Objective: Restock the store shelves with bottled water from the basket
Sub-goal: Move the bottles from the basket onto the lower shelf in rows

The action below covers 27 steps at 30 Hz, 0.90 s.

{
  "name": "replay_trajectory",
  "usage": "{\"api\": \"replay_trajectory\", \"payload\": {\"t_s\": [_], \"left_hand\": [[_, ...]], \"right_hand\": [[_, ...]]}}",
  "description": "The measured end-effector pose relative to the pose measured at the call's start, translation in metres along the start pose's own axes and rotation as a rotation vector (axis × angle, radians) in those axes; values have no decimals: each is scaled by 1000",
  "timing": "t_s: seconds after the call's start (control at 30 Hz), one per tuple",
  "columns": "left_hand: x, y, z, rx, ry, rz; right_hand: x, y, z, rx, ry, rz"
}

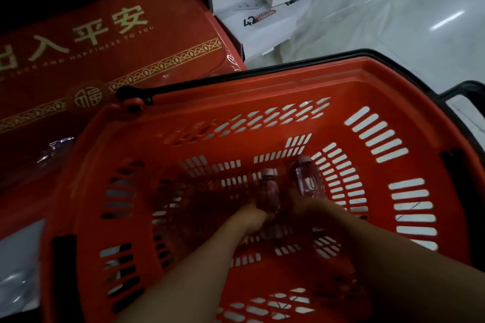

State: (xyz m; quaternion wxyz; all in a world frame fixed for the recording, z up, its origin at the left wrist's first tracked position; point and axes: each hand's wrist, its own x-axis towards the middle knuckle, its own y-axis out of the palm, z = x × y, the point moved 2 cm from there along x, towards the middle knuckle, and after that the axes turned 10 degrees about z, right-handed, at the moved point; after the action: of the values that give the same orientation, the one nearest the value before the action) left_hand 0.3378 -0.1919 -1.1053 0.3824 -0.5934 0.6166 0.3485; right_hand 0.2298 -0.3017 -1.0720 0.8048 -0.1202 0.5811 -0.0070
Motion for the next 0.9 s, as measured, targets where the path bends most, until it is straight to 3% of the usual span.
{"api": "replay_trajectory", "payload": {"t_s": [0.07, 0.1, 0.13, 0.2, 0.23, 0.27, 0.37, 0.53, 0.7, 0.8, 0.9], "left_hand": [[5, 0, 13, -80, -7, -41], [4, -1, 16, -140, -11, -54], [4, -1, 18, -183, -16, -63], [4, -1, 15, -196, -29, -72], [4, -1, 13, -187, -36, -75], [8, 0, 13, -181, -47, -85], [4, 4, 6, -183, -70, -93], [11, 6, 0, -200, -89, -60], [11, 6, 4, -284, -104, -39], [14, 3, 7, -379, -113, -16], [11, 0, 9, -435, -143, 25]], "right_hand": [[-4, 6, 14, 32, -96, 142], [-5, 5, 20, 30, -154, 108], [-3, 0, 22, 27, -165, -30], [-9, -19, 18, 95, -84, -481], [-13, -25, 12, 134, -7, -637], [-14, -28, 3, 125, 56, -687], [-17, -26, -18, 170, 94, -557], [-12, -37, -25, 226, 116, -667], [8, -4, -24, 348, 11, -42], [15, -2, -21, 201, 35, -70], [19, -3, -25, 233, 31, -61]]}}
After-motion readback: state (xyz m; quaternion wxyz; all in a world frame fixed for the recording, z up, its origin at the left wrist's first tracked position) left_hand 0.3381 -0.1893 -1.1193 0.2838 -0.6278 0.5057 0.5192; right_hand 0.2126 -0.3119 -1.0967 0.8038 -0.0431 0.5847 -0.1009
